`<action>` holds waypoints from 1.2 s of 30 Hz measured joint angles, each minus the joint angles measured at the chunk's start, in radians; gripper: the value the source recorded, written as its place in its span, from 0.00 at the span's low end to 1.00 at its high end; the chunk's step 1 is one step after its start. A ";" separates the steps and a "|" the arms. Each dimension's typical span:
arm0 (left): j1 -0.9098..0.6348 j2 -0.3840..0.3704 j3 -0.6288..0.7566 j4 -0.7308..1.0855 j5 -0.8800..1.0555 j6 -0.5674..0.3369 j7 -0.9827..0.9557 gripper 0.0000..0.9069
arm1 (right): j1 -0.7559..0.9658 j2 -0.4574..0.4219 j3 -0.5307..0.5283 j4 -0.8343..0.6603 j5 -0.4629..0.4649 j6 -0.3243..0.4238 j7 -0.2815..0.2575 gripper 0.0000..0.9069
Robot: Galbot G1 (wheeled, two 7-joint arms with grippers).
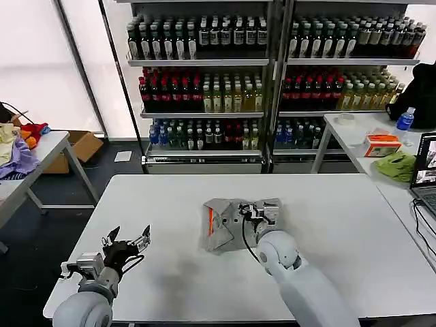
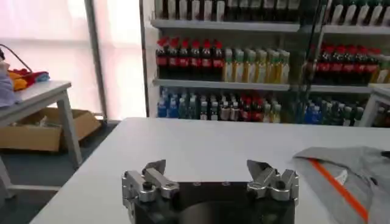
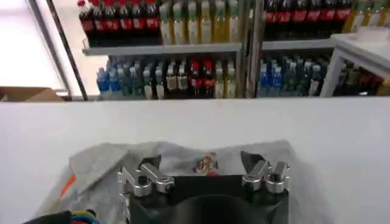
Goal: Fold and organize the clothes.
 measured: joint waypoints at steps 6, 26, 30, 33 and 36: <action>-0.004 -0.008 -0.002 0.002 0.004 -0.017 0.004 1.00 | -0.064 -0.087 0.044 0.124 -0.010 0.005 -0.008 1.00; 0.002 -0.032 -0.009 0.008 0.043 -0.141 0.015 1.00 | -0.444 -0.134 0.348 0.397 -0.160 0.104 -0.045 1.00; 0.000 -0.027 -0.014 0.015 0.045 -0.150 0.018 1.00 | -0.479 -0.131 0.388 0.422 -0.166 0.110 -0.046 1.00; -0.004 -0.025 -0.017 0.016 0.045 -0.155 0.018 1.00 | -0.500 -0.132 0.411 0.438 -0.171 0.116 -0.044 1.00; -0.008 -0.026 -0.017 0.017 0.045 -0.159 0.018 1.00 | -0.510 -0.136 0.425 0.452 -0.175 0.118 -0.041 1.00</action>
